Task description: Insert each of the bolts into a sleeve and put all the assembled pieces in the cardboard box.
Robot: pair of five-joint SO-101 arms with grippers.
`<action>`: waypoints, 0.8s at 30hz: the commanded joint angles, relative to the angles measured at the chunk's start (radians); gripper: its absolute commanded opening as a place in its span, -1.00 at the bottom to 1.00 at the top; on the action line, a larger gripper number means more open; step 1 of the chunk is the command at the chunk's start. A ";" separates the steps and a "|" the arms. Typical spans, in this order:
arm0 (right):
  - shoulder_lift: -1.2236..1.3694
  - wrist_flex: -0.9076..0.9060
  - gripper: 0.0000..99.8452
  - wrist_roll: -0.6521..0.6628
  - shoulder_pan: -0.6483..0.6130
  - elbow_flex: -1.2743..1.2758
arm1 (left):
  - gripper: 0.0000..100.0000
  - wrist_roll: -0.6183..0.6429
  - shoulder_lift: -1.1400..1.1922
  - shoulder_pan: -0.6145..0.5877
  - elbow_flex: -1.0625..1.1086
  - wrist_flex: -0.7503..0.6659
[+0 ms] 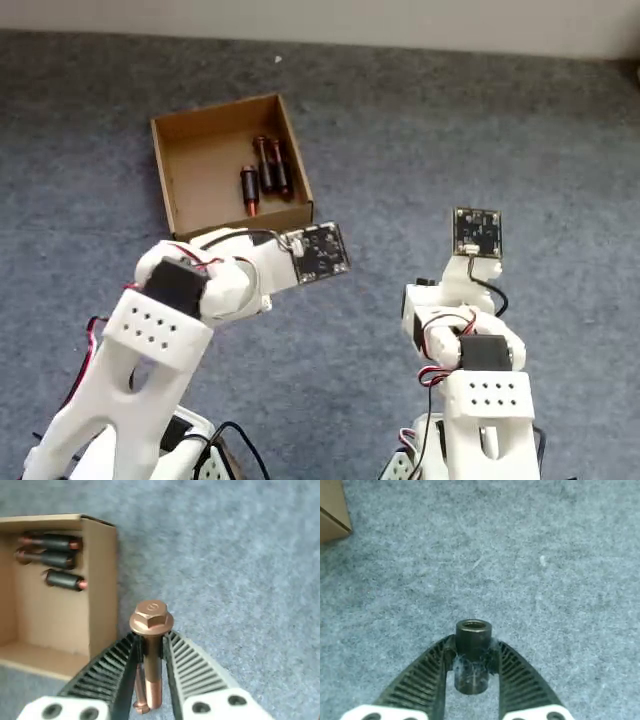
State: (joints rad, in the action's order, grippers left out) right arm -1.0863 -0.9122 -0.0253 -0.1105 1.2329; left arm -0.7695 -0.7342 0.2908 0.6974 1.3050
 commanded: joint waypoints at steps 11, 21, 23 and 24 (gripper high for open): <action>-0.033 0.016 -0.99 -0.003 -0.051 -0.022 | -0.99 0.416 -0.466 -0.053 0.131 -0.103; -0.306 -0.035 -0.99 -0.003 -0.294 -0.018 | -0.99 0.617 -0.688 -0.053 0.236 -0.192; -0.334 -0.035 -0.99 -0.003 -0.334 -0.018 | -0.99 0.655 -0.711 -0.051 0.236 -0.201; -0.344 -0.033 -0.99 -0.003 -0.355 -0.018 | -0.99 0.675 -0.722 -0.050 0.232 -0.206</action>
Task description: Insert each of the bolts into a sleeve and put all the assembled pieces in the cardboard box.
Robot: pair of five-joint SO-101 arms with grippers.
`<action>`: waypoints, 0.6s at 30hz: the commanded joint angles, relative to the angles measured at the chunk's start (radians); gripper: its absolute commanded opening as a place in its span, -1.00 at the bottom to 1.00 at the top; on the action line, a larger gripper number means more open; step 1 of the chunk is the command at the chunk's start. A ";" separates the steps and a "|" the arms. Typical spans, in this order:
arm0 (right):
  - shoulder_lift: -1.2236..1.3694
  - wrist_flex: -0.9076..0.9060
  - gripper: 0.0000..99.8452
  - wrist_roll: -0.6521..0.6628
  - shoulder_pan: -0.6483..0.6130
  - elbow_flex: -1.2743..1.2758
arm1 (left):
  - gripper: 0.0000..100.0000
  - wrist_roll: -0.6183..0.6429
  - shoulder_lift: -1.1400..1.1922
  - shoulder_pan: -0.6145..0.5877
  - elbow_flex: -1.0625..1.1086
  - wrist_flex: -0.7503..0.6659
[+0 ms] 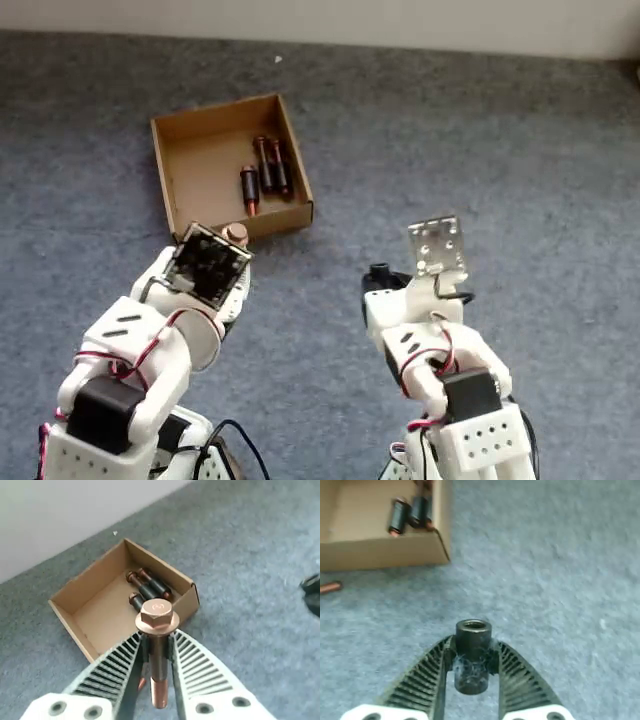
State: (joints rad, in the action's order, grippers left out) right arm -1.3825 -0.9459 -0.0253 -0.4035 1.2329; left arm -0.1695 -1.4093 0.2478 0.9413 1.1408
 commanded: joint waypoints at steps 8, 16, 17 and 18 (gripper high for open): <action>-0.113 0.113 -0.99 -0.003 -0.213 -0.005 | -0.99 0.212 -0.117 -0.004 -0.007 -0.124; -0.203 0.386 -0.99 -0.002 -0.328 0.168 | -0.99 0.313 -0.143 -0.002 -0.007 -0.216; -0.216 0.415 -0.99 -0.002 -0.343 0.191 | -0.99 0.330 -0.145 -0.001 -0.007 -0.222; -0.225 0.443 -0.99 -0.002 -0.355 0.213 | -0.99 0.347 -0.147 -0.001 -0.007 -0.229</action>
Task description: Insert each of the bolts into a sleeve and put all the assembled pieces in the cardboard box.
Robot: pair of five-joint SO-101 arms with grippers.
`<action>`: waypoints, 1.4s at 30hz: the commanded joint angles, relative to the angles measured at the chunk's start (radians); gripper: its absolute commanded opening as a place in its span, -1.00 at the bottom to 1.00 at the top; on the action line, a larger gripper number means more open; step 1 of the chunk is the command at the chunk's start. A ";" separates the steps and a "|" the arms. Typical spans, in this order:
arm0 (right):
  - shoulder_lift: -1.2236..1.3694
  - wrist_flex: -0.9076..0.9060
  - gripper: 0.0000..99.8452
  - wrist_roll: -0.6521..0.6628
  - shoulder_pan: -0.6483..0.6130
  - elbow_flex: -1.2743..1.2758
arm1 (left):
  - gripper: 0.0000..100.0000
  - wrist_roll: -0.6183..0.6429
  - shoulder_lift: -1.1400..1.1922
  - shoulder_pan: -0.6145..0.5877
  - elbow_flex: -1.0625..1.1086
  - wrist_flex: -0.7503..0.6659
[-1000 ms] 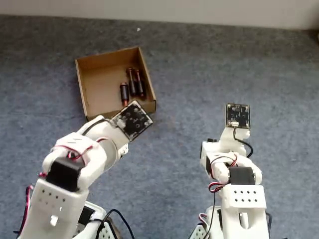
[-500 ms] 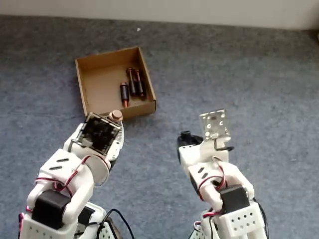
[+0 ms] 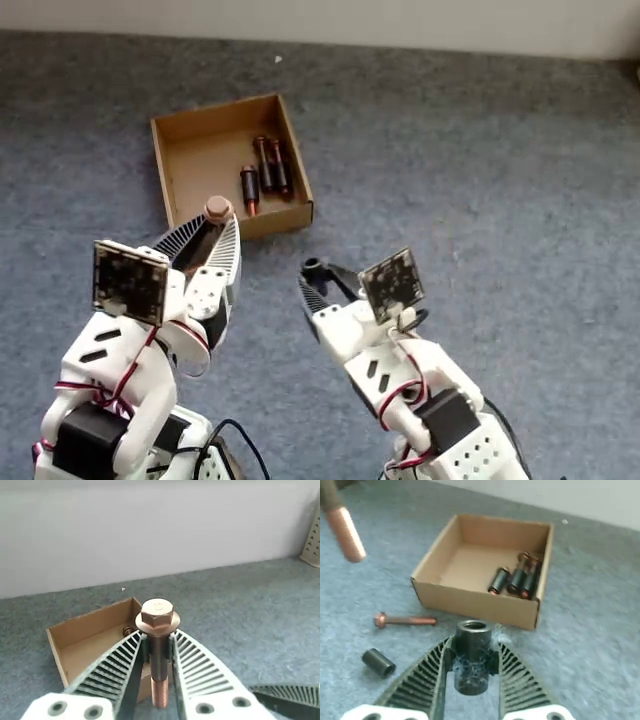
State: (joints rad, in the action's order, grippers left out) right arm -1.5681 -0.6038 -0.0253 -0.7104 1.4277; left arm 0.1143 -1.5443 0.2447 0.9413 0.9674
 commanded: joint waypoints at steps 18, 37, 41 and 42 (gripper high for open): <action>-0.070 0.423 -0.99 0.103 -0.079 0.194 | -0.99 0.089 -0.012 0.222 0.120 -0.186; -0.071 0.423 -0.99 0.103 -0.090 0.191 | -0.99 0.091 -0.012 0.216 0.157 -0.232; -0.071 0.421 -0.99 0.103 -0.113 0.189 | -0.99 0.086 -0.012 0.216 0.159 -0.232; -0.071 0.421 -0.99 0.103 -0.124 0.189 | -0.99 0.086 -0.012 0.216 0.159 -0.232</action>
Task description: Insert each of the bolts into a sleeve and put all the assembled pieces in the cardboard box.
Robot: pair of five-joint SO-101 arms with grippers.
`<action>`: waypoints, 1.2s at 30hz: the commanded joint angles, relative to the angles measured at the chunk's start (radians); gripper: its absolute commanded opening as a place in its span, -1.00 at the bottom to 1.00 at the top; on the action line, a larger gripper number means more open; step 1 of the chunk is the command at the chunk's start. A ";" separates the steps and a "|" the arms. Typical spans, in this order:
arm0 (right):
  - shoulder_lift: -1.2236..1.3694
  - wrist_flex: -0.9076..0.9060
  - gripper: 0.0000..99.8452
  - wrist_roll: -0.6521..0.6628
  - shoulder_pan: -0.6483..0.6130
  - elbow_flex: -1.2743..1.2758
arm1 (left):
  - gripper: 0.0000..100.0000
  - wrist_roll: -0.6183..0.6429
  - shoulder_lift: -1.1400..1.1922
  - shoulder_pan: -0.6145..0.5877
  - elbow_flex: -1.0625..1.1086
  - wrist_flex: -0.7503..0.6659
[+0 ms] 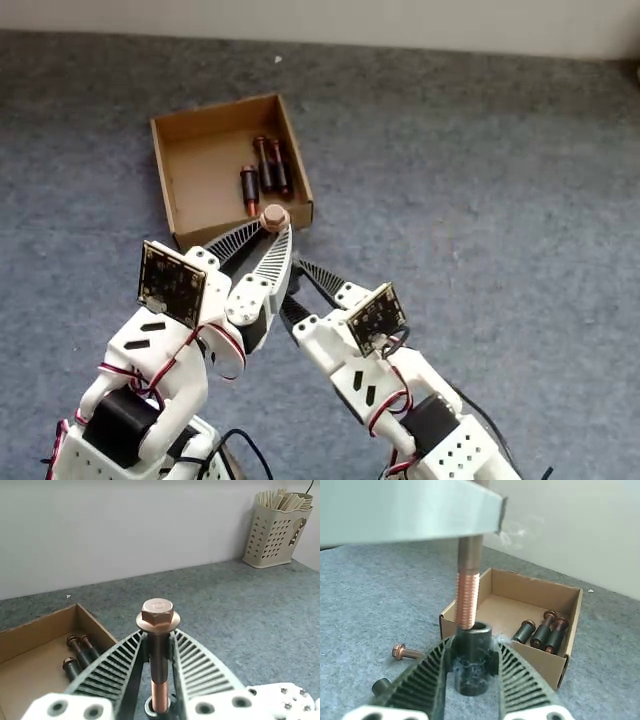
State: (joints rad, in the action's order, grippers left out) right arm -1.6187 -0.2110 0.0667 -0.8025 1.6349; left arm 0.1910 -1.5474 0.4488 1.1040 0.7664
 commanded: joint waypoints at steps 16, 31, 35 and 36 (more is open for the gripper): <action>-0.022 0.028 -0.99 0.011 -0.044 -0.025 | -0.99 0.009 -0.028 0.010 0.021 -0.026; -0.022 0.028 -0.99 0.005 -0.018 -0.047 | -0.99 0.008 -0.265 -0.019 0.163 -0.032; -0.099 0.025 -0.99 0.005 -0.018 -0.047 | -0.99 0.008 -0.265 -0.051 0.163 -0.032; -0.139 0.024 -0.99 0.005 -0.018 -0.047 | -0.99 0.009 -0.265 -0.058 0.163 -0.032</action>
State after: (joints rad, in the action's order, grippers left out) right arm -1.6617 -0.2125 0.0667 -0.8332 1.6364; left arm 0.1941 -1.8021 0.4227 1.2727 0.7557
